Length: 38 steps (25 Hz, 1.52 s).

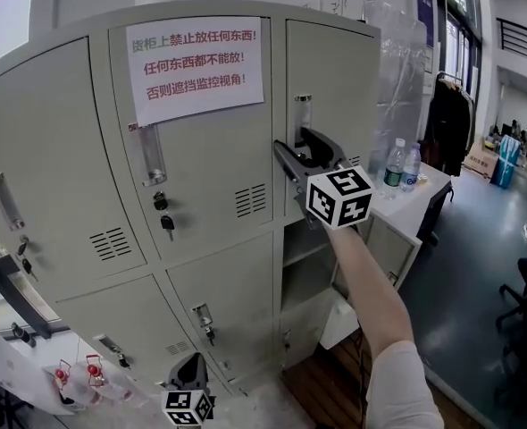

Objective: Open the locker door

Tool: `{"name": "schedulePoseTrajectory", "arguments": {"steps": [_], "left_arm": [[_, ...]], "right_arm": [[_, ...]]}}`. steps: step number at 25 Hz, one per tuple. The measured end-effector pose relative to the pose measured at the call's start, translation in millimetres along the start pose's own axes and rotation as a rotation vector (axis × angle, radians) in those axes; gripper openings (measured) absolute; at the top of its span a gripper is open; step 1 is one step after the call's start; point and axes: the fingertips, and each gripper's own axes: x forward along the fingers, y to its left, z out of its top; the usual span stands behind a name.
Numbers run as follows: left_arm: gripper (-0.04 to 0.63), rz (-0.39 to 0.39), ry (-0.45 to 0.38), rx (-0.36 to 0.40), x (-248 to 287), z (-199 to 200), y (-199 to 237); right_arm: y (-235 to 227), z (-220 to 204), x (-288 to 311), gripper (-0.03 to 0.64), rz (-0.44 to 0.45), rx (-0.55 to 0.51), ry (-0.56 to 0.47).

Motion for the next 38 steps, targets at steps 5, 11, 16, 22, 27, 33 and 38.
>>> {"name": "schedulePoseTrajectory", "arguments": {"steps": [5, 11, 16, 22, 27, 33, 38], "left_arm": [[0.009, -0.01, -0.003, 0.002, 1, -2, -2], [0.009, -0.029, 0.001, -0.006, 2, -7, -14], [0.009, -0.061, -0.005, 0.001, 4, -2, -30], [0.009, -0.087, -0.007, -0.004, 2, -5, -47], [0.008, -0.108, -0.01, -0.002, -1, -6, -58], [0.008, -0.136, -0.012, 0.007, -3, -6, -72], [0.009, -0.163, 0.001, 0.004, -6, -8, -89]], "right_arm": [[-1, 7, -12, 0.232, -0.013, -0.028, -0.009], [-8, 14, -33, 0.221, -0.042, -0.054, 0.002], [-18, 25, -51, 0.175, -0.077, -0.078, -0.001], [-23, 34, -73, 0.166, -0.111, -0.13, 0.004], [-30, 42, -93, 0.166, -0.134, -0.141, 0.001], [-40, 51, -120, 0.166, -0.172, -0.161, 0.003], [-52, 60, -147, 0.162, -0.224, -0.199, 0.003]]}}
